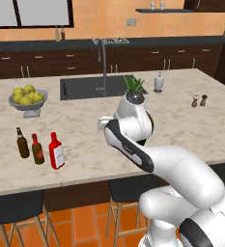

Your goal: Move the plastic bottles in the middle to the plastics group, and the glass bottles in the middle to the glass group.

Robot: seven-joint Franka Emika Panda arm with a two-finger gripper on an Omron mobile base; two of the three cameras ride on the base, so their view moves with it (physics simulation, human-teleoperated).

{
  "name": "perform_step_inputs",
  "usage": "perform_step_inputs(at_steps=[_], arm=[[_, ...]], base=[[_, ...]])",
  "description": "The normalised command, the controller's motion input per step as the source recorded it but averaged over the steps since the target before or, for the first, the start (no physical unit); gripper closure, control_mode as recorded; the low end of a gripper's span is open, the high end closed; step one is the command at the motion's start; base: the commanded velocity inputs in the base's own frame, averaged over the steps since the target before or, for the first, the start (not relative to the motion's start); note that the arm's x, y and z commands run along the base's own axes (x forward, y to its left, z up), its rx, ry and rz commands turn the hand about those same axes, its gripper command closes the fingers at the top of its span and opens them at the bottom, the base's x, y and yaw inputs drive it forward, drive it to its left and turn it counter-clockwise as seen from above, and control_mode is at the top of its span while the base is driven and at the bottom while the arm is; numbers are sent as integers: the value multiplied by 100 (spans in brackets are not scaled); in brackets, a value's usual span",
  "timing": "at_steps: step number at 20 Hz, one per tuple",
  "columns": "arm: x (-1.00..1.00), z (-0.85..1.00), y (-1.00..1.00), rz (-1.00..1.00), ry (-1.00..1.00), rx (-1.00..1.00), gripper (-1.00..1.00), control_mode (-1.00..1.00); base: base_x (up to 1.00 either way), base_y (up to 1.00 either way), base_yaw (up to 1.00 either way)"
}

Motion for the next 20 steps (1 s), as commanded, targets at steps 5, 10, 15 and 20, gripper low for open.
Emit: perform_step_inputs(at_steps=[5, 10, 15, 20], arm=[[12, 3, -50, 0, 0, -3, -100, -100], [12, 3, -58, 0, 0, -6, -100, -100], [4, 1, -63, -5, 0, -4, -100, -100], [11, 1, -61, -7, 0, -3, -100, -100]], base=[[0, 0, 0], [0, 0, 0], [0, 0, 0], [0, 0, 0]])
